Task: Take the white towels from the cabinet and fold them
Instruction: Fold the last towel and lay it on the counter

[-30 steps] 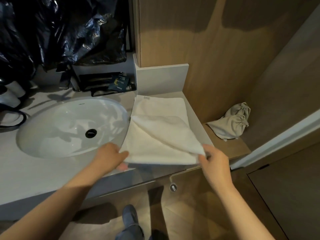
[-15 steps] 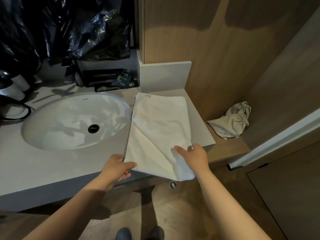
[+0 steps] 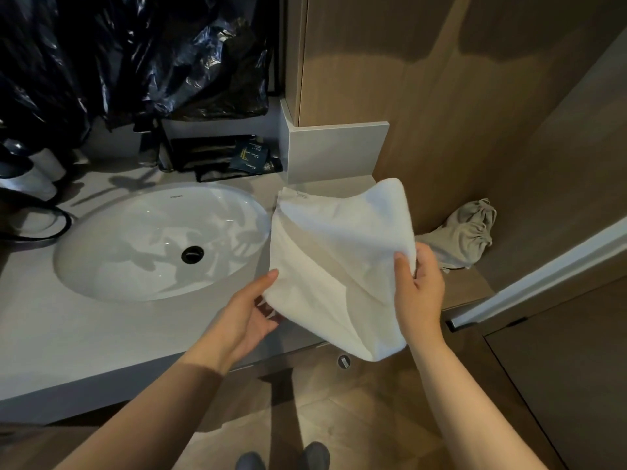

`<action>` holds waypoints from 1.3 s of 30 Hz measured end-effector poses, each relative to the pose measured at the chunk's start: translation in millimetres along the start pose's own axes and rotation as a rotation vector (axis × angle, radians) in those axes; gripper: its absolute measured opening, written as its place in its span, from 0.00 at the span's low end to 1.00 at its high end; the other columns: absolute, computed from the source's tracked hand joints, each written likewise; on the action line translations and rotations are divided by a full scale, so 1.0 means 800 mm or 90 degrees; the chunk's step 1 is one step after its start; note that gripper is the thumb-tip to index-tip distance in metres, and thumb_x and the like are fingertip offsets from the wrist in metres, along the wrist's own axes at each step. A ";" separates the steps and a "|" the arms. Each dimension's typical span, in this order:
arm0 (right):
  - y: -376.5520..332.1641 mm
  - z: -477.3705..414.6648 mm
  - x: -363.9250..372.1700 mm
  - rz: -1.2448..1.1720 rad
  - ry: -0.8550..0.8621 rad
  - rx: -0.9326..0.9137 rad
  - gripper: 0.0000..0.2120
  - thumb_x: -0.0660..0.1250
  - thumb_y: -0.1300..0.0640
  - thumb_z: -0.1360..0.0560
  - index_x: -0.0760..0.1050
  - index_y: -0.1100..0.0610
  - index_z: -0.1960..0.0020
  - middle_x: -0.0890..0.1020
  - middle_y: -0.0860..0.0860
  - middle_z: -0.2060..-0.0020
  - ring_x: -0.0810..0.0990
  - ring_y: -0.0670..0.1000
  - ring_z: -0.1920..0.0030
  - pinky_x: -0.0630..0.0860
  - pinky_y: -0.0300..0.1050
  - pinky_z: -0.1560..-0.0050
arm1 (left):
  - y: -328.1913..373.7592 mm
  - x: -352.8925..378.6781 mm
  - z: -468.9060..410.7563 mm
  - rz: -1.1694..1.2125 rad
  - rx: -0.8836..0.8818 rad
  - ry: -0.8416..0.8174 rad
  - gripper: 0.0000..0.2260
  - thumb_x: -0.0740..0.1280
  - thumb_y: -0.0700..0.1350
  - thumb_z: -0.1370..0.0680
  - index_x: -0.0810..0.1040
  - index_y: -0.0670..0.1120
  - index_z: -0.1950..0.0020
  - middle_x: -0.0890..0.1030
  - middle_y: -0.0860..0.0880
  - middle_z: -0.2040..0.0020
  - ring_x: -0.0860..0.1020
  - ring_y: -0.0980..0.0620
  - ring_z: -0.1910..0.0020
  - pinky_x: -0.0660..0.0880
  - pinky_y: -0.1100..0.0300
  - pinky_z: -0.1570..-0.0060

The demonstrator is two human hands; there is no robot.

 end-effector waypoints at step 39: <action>0.097 -0.008 0.054 0.310 -0.249 0.201 0.24 0.63 0.50 0.19 0.65 0.55 0.26 0.69 0.54 0.29 0.74 0.55 0.34 0.70 0.43 0.38 | 0.064 -0.020 -0.064 -0.778 0.075 0.093 0.29 0.62 0.59 0.21 0.60 0.48 0.24 0.67 0.48 0.26 0.67 0.48 0.28 0.67 0.56 0.38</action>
Point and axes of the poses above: each hand's wrist, its own z-axis away from the middle knuckle, its own x-axis out of the palm, y = z × x, the point moved 8 cm from there along -z, towards the middle knuckle
